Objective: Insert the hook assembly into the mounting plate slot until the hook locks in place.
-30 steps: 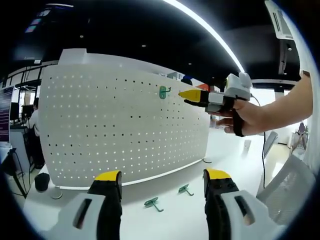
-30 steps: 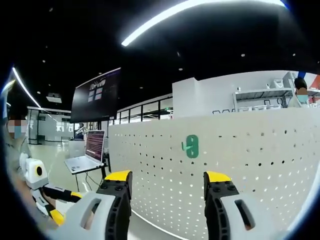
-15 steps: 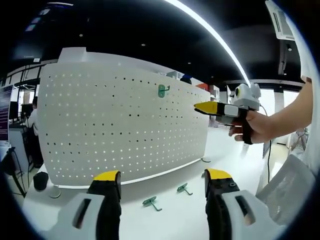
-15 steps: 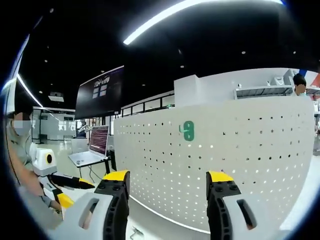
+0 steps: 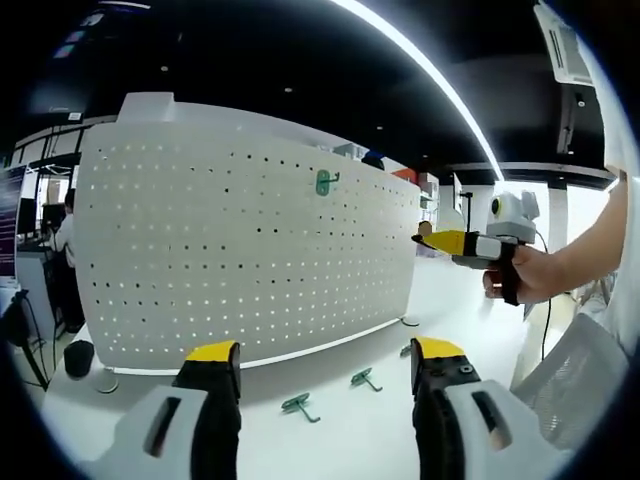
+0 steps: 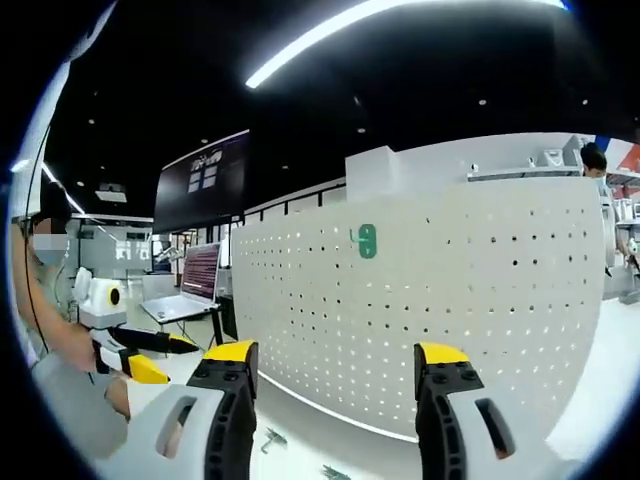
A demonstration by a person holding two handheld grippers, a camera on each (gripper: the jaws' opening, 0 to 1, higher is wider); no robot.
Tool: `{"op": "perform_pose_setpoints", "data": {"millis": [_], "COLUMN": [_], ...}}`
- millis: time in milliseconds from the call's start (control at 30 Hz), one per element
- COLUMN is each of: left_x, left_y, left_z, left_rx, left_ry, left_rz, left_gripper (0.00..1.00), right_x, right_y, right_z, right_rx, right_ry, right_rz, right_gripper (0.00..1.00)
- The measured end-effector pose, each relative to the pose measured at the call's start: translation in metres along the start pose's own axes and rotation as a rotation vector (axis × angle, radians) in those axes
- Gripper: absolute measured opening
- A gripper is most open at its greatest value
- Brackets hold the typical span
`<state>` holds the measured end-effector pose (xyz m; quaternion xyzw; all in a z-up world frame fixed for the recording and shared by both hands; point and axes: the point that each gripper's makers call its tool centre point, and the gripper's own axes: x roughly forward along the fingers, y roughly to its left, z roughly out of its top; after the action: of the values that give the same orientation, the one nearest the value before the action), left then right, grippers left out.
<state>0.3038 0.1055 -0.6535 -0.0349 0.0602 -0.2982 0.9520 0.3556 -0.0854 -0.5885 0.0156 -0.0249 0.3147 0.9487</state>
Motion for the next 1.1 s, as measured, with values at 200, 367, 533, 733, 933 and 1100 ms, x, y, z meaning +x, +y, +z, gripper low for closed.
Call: {"op": "perform_pose_setpoints", "data": {"millis": [200, 367, 533, 733, 933, 1100], "left_x": [0.001, 0.000, 0.000, -0.001, -0.002, -0.003], "left_y": [-0.001, 0.000, 0.002, 0.001, 0.001, 0.000], "left_z": [0.000, 0.000, 0.003, 0.006, 0.010, 0.011], "left_rx": [0.003, -0.009, -0.024, -0.035, -0.041, -0.039], "left_ry": [0.003, -0.003, -0.017, -0.033, -0.050, -0.051], "left_rz": [-0.004, 0.001, 0.005, 0.002, 0.003, 0.000], "left_gripper": [0.72, 0.73, 0.75, 0.77, 0.78, 0.78], "right_x": [-0.017, -0.030, -0.043, -0.053, -0.065, -0.072], "right_y": [-0.005, -0.006, -0.005, -0.004, -0.002, -0.001], "right_z": [-0.008, -0.015, -0.022, -0.026, -0.029, -0.032], "right_rx": [0.016, 0.020, 0.026, 0.022, 0.021, 0.030], "right_ry": [0.006, 0.015, 0.025, 0.032, 0.035, 0.040], "right_rz": [-0.026, -0.039, -0.048, -0.055, -0.058, -0.069], "right_gripper": [0.62, 0.62, 0.63, 0.63, 0.64, 0.64]}}
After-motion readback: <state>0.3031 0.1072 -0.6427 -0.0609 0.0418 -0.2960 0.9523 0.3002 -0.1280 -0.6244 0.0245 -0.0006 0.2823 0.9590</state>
